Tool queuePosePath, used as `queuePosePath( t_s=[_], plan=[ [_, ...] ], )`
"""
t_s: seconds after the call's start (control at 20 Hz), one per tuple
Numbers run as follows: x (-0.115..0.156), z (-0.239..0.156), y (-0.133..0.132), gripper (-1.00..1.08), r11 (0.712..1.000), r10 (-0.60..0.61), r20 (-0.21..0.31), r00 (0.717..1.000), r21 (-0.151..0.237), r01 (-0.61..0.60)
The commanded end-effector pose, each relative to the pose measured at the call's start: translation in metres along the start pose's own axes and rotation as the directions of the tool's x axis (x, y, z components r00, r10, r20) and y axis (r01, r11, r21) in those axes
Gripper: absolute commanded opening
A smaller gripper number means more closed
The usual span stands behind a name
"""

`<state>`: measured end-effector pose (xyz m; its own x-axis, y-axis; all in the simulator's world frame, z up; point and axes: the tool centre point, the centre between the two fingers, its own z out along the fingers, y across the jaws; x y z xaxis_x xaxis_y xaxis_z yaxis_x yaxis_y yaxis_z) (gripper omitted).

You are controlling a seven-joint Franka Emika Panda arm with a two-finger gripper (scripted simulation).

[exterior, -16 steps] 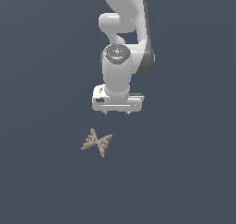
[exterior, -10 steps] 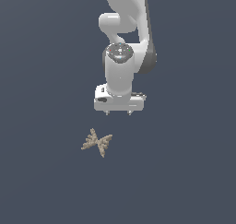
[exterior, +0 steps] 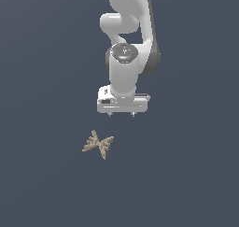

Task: Pick up the object and move it to a goal position.

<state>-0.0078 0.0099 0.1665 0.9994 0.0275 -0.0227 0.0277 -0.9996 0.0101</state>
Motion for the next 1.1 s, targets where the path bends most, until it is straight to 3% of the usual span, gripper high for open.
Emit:
queuePosePath(
  t_s=[0.0,0.55,1.05],
  plan=[
    [0.002,0.001,0.002,1.08,1.000,-0.018,0.002,1.000,0.000,0.018],
    [0.016,0.014,0.015,1.08,0.981,-0.193,0.014,0.981,0.000,0.193],
    [0.034,0.032,0.036,1.08,0.908,-0.418,0.027,0.908,0.012,0.418]
  ],
)
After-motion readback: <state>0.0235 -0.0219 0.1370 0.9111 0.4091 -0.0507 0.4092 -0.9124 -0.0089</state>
